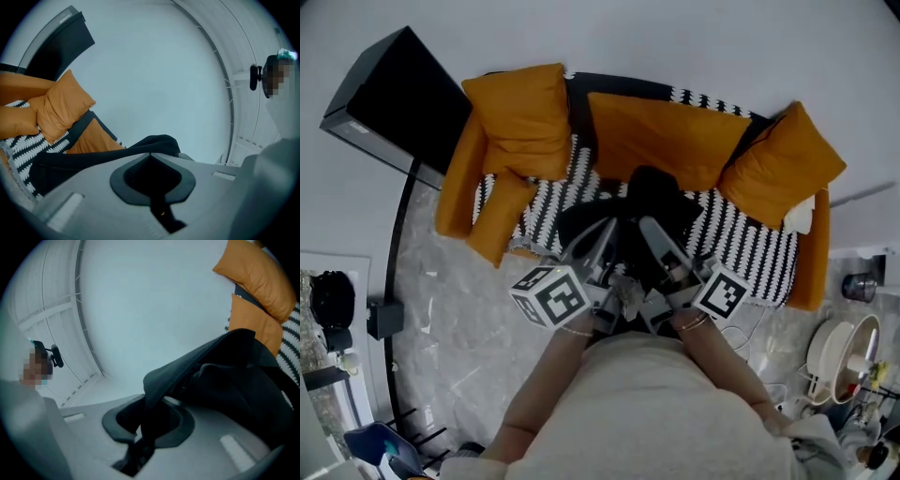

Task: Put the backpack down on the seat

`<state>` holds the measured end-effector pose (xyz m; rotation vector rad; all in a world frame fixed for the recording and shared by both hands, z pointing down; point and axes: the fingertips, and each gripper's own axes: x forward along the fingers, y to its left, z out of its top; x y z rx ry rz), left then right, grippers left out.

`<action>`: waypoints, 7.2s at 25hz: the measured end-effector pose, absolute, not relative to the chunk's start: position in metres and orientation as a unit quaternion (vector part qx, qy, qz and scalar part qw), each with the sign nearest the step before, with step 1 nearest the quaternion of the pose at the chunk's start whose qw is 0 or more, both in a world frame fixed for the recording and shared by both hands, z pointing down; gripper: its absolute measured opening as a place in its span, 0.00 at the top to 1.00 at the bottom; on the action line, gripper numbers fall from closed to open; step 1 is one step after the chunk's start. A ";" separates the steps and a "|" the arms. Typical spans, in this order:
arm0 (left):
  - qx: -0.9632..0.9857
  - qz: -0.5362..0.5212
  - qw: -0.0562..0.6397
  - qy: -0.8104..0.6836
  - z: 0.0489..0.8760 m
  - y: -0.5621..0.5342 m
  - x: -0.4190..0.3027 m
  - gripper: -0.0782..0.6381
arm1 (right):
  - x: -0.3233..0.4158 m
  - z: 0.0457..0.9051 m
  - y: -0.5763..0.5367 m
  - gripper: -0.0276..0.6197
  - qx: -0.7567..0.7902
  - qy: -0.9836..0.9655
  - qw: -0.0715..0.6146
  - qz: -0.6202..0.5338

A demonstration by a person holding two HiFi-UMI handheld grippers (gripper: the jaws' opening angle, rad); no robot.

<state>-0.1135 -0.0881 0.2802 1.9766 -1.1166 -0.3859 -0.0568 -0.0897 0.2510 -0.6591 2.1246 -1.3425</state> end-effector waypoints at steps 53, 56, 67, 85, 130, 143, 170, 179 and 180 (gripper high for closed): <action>0.714 -0.076 0.540 -0.439 0.496 -0.199 -0.061 0.88 | 0.007 0.486 -0.217 0.88 -0.298 0.714 0.177 -0.609; 0.726 -0.075 0.538 -0.422 0.510 -0.204 -0.050 0.88 | 0.014 0.506 -0.223 0.88 -0.312 0.715 0.171 -0.602; 0.714 -0.058 0.549 -0.430 0.566 -0.238 -0.030 0.88 | 0.039 0.564 -0.247 0.87 -0.385 0.716 0.118 -0.569; 0.702 -0.057 0.604 -0.373 0.606 -0.247 0.027 0.88 | 0.099 0.618 -0.264 0.76 -0.490 0.659 0.087 -0.564; 0.787 -0.008 0.515 -0.339 0.476 -0.192 0.028 0.88 | 0.085 0.451 -0.215 0.62 -0.430 0.751 0.102 -0.490; 0.807 -0.031 0.469 -0.358 0.395 -0.166 0.001 0.88 | 0.045 0.370 -0.187 0.72 -0.383 0.771 0.131 -0.492; 0.828 -0.137 0.357 -0.411 0.261 -0.152 -0.068 0.88 | -0.036 0.237 -0.137 0.95 -0.268 0.851 0.142 -0.428; 0.815 -0.141 0.368 -0.424 0.265 -0.138 -0.079 0.88 | -0.051 0.241 -0.131 0.95 -0.258 0.849 0.140 -0.440; 0.814 -0.138 0.368 -0.428 0.267 -0.137 -0.080 0.88 | -0.053 0.241 -0.131 0.95 -0.258 0.848 0.142 -0.442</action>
